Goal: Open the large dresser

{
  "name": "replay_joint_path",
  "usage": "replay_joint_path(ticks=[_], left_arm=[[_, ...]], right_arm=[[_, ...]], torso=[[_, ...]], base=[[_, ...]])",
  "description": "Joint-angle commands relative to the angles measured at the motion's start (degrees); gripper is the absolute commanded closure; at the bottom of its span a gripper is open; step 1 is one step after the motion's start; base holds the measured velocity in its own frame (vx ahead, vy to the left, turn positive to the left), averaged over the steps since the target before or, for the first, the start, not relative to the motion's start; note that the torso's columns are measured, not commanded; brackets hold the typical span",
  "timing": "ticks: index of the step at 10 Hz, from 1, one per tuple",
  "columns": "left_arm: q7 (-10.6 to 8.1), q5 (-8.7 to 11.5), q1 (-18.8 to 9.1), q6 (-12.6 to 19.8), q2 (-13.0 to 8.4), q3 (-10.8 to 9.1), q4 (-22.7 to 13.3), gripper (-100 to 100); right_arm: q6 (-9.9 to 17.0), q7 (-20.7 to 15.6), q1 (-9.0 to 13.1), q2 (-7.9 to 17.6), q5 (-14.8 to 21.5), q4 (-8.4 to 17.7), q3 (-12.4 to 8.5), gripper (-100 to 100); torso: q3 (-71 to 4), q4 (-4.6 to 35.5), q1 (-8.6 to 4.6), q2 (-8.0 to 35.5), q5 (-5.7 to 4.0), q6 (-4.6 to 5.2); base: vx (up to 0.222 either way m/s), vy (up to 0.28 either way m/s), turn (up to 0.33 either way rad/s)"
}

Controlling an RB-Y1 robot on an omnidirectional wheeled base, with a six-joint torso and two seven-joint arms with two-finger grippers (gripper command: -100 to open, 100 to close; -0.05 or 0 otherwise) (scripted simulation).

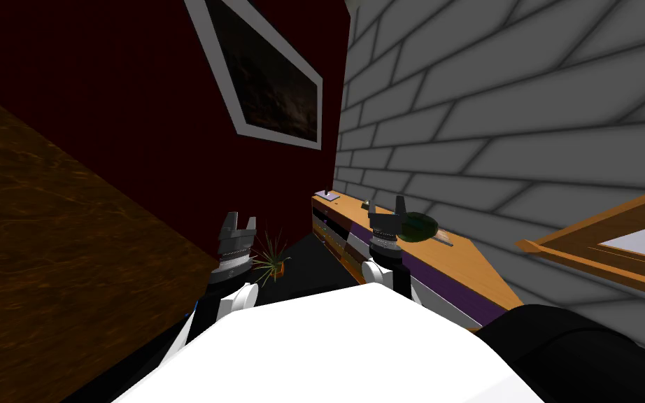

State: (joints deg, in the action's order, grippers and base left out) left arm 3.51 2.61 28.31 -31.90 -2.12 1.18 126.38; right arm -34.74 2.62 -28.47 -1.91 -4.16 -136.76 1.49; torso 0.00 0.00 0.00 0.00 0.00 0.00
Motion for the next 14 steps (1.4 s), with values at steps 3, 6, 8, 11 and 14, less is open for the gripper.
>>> replay_joint_path(ticks=[3, 6, 8, 11, 14], left_arm=[[0.0, 0.0, 0.0, 0.0, 0.0, 0.0, 0.0, 0], [0.0, 0.0, 0.0, 0.0, 0.0, 0.0, 0.0, 0], [0.0, 0.0, 0.0, 0.0, 0.0, 0.0, 0.0, 0], [0.0, 0.0, 0.0, 0.0, 0.0, 0.0, 0.0, 0], [0.0, 0.0, 0.0, 0.0, 0.0, 0.0, 0.0, 0]], right_arm=[[0.0, 0.0, 0.0, 0.0, 0.0, 0.0, 0.0, 0], [0.0, 0.0, 0.0, 0.0, 0.0, 0.0, 0.0, 0], [0.0, 0.0, 0.0, 0.0, 0.0, 0.0, 0.0, 0], [2.0, -0.5, 0.5, 4.2, 1.0, 2.1, 0.2, -100], [6.4, -1.7, 1.5, 8.1, 3.5, 6.3, 0.7, -100]], torso=[[-20.1, 10.1, 0.0, 10.0, 0.0, 0.0], [-45.4, 22.7, 0.0, 22.7, 0.0, 0.0], [-62.3, 31.1, 0.0, 31.2, 0.0, 0.0], [-83.1, 41.5, 0.01, 41.5, 0.0, -0.02], [-84.6, 42.3, 0.01, 42.2, 0.01, 0.0]], base=[[0.0, 0.0, 0.0], [0.0, 0.0, 0.0], [0.0, 0.0, 0.0], [0.005, 0.003, 0.092], [0.008, 0.009, 0.253]])
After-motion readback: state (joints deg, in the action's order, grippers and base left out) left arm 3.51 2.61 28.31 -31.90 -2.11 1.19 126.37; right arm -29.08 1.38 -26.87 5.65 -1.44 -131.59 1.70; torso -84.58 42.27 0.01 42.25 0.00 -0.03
